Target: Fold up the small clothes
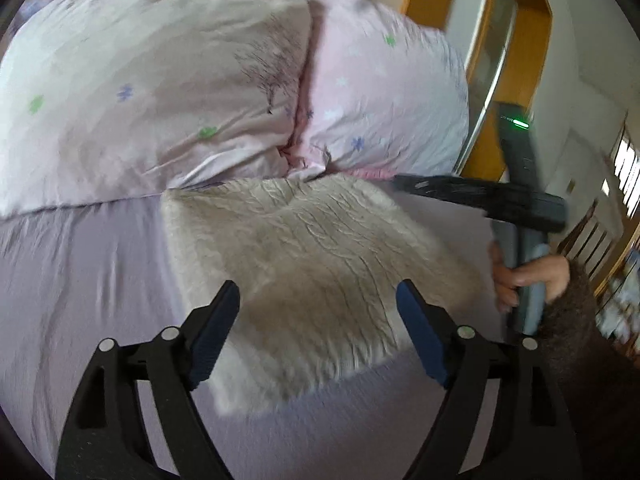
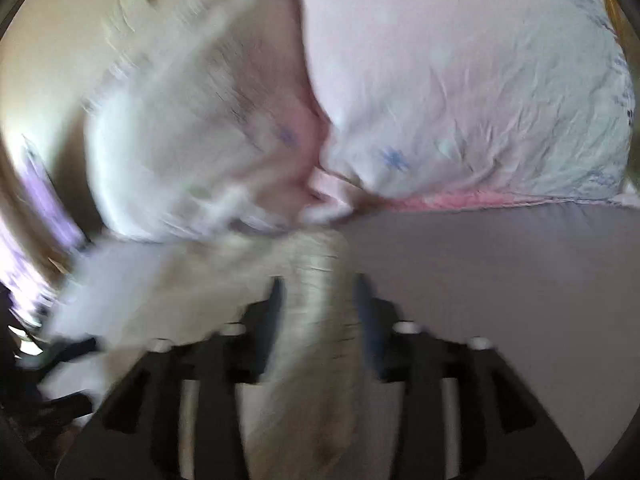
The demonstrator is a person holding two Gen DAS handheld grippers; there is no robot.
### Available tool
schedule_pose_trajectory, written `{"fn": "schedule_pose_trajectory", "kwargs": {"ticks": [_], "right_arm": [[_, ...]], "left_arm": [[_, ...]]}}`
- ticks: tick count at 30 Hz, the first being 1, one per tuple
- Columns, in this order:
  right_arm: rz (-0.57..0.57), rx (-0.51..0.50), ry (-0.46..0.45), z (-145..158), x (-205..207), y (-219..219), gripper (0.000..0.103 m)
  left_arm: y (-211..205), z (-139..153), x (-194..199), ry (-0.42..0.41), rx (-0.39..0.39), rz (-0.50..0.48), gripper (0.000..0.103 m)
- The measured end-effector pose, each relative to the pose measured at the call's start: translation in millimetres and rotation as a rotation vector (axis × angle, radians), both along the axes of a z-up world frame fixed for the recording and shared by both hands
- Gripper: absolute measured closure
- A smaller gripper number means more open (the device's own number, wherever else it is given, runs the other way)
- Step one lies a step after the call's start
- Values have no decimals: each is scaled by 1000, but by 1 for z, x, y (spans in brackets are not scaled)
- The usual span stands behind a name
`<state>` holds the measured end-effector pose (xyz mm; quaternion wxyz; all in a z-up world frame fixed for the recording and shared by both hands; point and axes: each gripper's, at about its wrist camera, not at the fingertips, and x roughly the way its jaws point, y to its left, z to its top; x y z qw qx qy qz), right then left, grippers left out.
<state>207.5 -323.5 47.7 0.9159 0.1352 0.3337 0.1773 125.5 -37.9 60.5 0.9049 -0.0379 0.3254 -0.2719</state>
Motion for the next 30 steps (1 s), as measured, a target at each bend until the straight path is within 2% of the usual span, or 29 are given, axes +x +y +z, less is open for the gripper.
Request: {"fn": "schedule_pose_trajectory", "kwargs": {"ticks": [1,3,4,6,7,8,9,11,12,13,14,15,18,21,24,30], "right_arm": [[45,27,-8,5,-9,4,49],[152,1,22,8,-28,22,49],[183,-44,51,3,-34,33,49],[175,-223,181,-29,-29,59,49],[176,-251,176,-37,-27,66,48],[168,-266,134,-36,-30,68,48],[158,-263,143,-32,-32,67,48],[137,-201,110,-15,-48,57,48],[132,-169,75,-8,-61,51,41],[122,-151,48,-3,-70,46,20],[97,-136,13,1,-86,39,8],[76,-132,-13,4,-100,34,1],[47,-148,-17,-3,-120,29,1],[9,-186,62,-23,-123,33,1],[23,-246,143,-45,-118,51,1],[23,-351,216,-64,-107,80,1]], "left_arm": [[6,1,-3,4,-7,10,19],[20,-2,-13,26,-25,35,18],[24,-5,-16,43,-34,45,17],[29,-14,-22,96,-58,58,17],[29,-19,-24,117,-63,64,17],[28,-23,-27,137,-58,74,17],[27,-26,-30,143,-47,86,17],[25,-30,-35,147,-23,117,12],[25,-31,-38,144,-18,130,9],[25,-32,-41,133,-12,141,8],[25,-32,-42,126,-4,148,6],[24,-32,-42,116,17,163,4],[17,-36,-41,106,101,201,2],[12,-44,-37,124,166,227,2],[11,-51,-34,154,203,234,2],[6,-60,-27,210,289,257,2]]}}
